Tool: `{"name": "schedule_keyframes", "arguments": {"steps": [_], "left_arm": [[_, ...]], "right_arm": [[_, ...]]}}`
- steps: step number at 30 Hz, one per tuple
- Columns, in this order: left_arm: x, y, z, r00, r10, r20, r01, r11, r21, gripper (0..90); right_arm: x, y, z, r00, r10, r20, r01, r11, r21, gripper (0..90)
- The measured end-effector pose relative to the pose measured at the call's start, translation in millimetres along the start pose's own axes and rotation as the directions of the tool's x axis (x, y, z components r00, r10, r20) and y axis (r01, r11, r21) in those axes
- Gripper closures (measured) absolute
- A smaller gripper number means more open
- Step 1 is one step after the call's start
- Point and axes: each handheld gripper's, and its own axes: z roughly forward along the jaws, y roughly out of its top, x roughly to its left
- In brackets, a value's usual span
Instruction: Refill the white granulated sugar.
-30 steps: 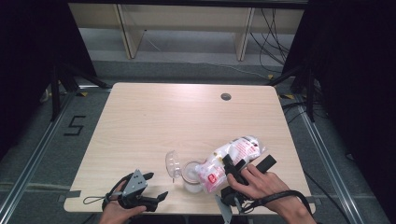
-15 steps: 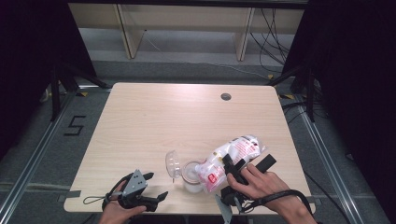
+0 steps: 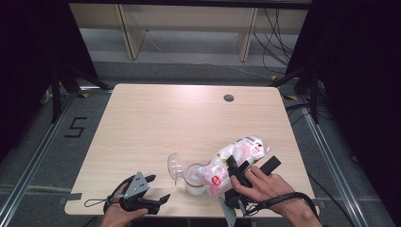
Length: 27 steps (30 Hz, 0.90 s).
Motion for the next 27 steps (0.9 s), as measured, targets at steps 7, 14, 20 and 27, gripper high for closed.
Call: {"name": "schedule_keyframes", "arguments": {"steps": [7,14,20,27], "left_arm": [[0.0,0.1,-0.1,1.0,0.002,0.001,-0.002,1.0,-0.002,15.9],[-0.4,0.0,0.2,1.0,0.0,0.003,0.0,1.0,-0.003,15.9],[-0.5,0.0,0.2,1.0,-0.002,0.003,0.002,1.0,-0.002,15.9],[-0.5,0.2,-0.1,1.0,0.006,-0.002,-0.006,1.0,-0.001,15.9]], "right_arm": [[-1.4,1.1,-0.1,0.9998,-0.017,-0.001,0.017,1.0,0.004,75.0],[-3.7,-0.1,-0.5,0.9997,-0.023,-0.01,0.023,1.0,0.012,75.1],[-5.9,-0.4,-0.3,0.9996,-0.024,-0.015,0.025,1.0,0.016,75.2],[-9.6,-0.7,0.6,0.9992,-0.04,-0.009,0.04,0.999,0.01,75.4]]}}
